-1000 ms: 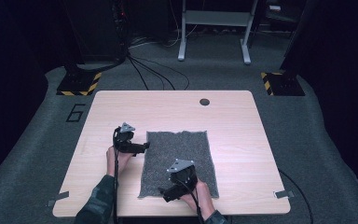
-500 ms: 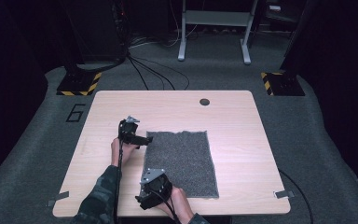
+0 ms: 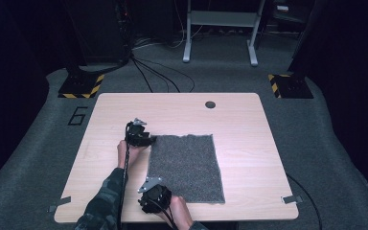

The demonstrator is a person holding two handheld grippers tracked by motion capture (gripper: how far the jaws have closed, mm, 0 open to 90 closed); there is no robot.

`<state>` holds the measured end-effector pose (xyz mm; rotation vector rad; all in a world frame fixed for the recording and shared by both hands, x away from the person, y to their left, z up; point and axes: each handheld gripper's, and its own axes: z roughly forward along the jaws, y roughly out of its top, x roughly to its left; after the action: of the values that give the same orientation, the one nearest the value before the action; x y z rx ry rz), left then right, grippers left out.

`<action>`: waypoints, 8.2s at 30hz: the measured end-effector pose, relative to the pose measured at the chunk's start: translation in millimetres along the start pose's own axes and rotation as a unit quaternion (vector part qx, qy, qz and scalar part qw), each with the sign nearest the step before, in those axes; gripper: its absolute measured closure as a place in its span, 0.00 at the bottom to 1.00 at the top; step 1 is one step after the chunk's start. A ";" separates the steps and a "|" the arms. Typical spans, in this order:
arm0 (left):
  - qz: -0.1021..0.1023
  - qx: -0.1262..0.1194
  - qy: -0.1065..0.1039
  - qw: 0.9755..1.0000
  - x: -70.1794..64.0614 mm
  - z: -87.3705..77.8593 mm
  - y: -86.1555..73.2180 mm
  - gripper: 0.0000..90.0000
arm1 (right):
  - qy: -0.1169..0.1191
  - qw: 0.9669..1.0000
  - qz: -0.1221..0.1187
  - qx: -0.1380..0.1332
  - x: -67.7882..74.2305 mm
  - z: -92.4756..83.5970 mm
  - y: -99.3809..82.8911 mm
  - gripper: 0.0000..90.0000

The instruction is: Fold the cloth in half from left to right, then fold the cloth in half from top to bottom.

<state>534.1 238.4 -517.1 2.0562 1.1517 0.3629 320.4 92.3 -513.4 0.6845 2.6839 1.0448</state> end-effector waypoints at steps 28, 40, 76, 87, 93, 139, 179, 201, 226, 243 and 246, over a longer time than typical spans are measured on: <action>0.004 -0.013 0.007 1.000 -13.8 -9.1 4.7 0.98 | -0.006 0.997 0.033 -0.072 -5.7 -38.1 -13.2 0.95; 0.004 -0.039 0.025 0.999 -14.3 -34.6 27.7 0.98 | 0.004 0.992 0.030 -0.126 -7.1 -62.0 8.6 0.95; 0.102 -0.031 0.027 0.994 -73.1 -40.1 83.9 0.98 | -0.050 0.988 0.035 -0.142 -5.8 -103.8 -23.7 0.95; 0.108 -0.017 0.015 0.994 -85.4 -21.7 85.6 0.98 | -0.055 0.990 0.044 -0.124 -11.0 -102.7 -35.6 0.95; 0.112 -0.002 0.007 0.994 -91.3 -8.8 85.5 0.97 | -0.057 0.991 0.054 -0.113 -14.4 -101.1 -43.8 0.95; 0.111 0.029 -0.031 0.993 -124.1 48.9 84.1 0.97 | -0.089 0.986 0.118 -0.076 -34.4 -117.6 -93.4 0.91; 0.055 0.047 0.011 0.997 -85.9 -18.8 -1.8 0.17 | -0.154 0.969 0.191 -0.027 -82.9 -118.2 -124.7 0.26; 0.071 0.034 0.018 0.997 -103.5 -34.4 -31.7 0.13 | -0.151 0.973 0.169 -0.044 -89.8 -112.0 -133.7 0.16; 0.104 0.032 -0.032 0.994 -150.2 -93.6 -113.5 0.09 | -0.146 0.974 0.167 -0.035 -98.7 -103.5 -131.3 0.16; 0.059 -0.008 -0.022 0.998 -106.8 -87.4 -89.9 0.05 | -0.149 0.973 0.170 -0.054 -139.0 -115.8 -110.5 0.13; 0.050 0.001 -0.024 0.998 -97.6 -80.9 -84.3 0.04 | -0.142 0.973 0.173 -0.054 -148.9 -114.8 -106.8 0.09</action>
<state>382.7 223.0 -512.0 2.1183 1.0235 0.3576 376.1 -116.2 -500.8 1.2105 2.2947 1.0638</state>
